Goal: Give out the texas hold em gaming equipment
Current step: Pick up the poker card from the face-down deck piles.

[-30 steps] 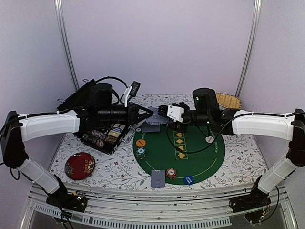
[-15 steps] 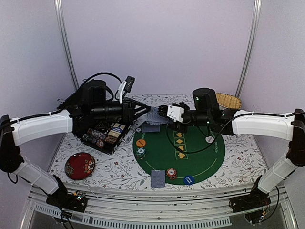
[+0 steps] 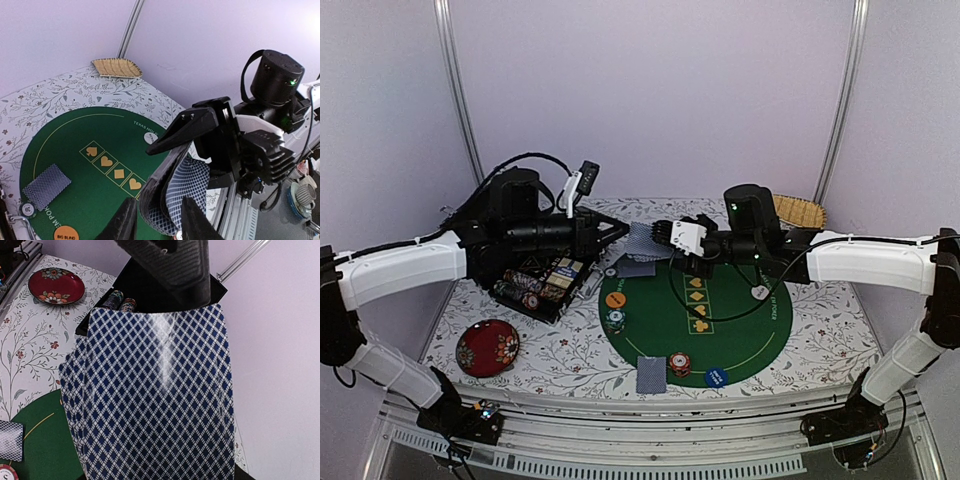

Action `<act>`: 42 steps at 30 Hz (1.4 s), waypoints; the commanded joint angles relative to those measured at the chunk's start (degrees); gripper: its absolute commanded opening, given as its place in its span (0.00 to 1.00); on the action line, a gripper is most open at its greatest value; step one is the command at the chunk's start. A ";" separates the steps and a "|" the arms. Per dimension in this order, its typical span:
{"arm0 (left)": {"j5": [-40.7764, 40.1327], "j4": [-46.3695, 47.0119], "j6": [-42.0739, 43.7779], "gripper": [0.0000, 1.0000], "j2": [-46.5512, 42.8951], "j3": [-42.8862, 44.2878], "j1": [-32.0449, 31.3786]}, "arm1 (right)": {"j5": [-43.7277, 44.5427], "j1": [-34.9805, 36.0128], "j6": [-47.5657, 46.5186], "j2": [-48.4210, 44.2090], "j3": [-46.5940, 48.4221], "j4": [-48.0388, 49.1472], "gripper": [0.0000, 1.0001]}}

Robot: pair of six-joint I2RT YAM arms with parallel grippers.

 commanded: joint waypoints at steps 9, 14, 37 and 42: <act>1.11 -1.14 1.42 0.19 2.14 0.73 -1.67 | 0.59 0.37 0.71 -0.42 1.20 1.55 0.50; 2.77 -1.03 1.76 0.12 1.74 0.66 -1.91 | 0.94 0.34 0.67 -0.40 1.11 1.55 0.50; 5.55 -0.77 3.01 0.00 -9.03 -2.85 3.19 | -0.07 -2.91 1.45 -1.46 -0.94 2.19 0.49; 8.07 -14.08 11.63 0.00 -12.41 -0.13 5.29 | -0.72 -5.39 1.85 -2.53 -2.79 2.66 0.50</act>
